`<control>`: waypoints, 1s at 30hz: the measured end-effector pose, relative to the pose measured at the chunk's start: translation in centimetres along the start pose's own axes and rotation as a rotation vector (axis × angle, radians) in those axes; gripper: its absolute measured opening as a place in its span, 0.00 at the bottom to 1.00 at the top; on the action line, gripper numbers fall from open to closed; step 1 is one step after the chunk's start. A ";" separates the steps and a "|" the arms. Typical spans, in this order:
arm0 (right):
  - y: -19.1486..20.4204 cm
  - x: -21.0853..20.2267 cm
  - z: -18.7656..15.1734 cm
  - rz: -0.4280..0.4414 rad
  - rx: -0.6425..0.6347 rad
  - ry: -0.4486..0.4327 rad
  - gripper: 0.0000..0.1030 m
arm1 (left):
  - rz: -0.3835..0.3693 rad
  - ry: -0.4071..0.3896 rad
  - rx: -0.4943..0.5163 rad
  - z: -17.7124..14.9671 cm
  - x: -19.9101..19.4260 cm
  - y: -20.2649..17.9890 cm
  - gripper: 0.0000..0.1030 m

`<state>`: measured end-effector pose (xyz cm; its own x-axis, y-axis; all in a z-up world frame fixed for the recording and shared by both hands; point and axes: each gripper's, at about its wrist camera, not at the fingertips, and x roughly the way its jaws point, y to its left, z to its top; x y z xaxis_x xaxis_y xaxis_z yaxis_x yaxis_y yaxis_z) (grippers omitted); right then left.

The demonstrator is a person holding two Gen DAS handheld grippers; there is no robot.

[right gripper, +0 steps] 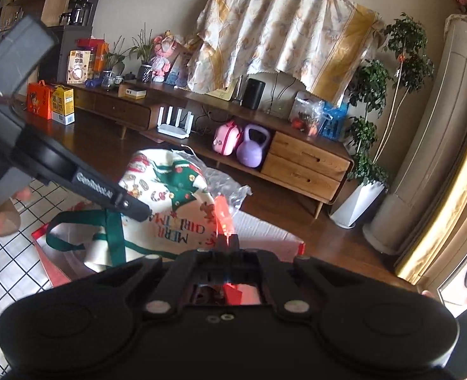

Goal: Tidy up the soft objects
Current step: 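Lift and carry the tote bag and snack bag with both tools over the box, then lower the tote bag and snack bag into the box and open both tools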

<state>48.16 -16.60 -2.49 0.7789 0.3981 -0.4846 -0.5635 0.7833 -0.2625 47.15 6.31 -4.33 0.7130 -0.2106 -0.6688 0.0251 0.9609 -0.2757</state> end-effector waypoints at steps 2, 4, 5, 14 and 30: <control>0.2 0.4 -0.5 0.015 0.010 0.020 0.00 | 0.009 0.025 0.000 -0.4 0.9 0.4 0.16; 0.4 0.9 -1.1 0.030 0.020 0.038 0.00 | 0.019 0.043 0.006 -0.8 1.5 0.5 0.16; 0.5 1.0 -1.4 0.043 0.029 0.046 0.00 | 0.025 0.054 0.012 -0.9 1.8 0.6 0.16; 1.0 1.6 -2.1 0.086 0.060 0.088 0.01 | 0.082 0.131 0.080 -1.9 4.2 0.3 0.16; 1.1 -0.3 -2.3 0.110 0.102 0.124 0.46 | 0.093 0.054 0.123 -2.8 0.1 -0.8 0.64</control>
<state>46.63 -16.92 -4.54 0.6709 0.4273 -0.6060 -0.6076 0.7853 -0.1190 45.28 5.05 -6.13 0.6773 -0.1255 -0.7250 0.0488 0.9908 -0.1260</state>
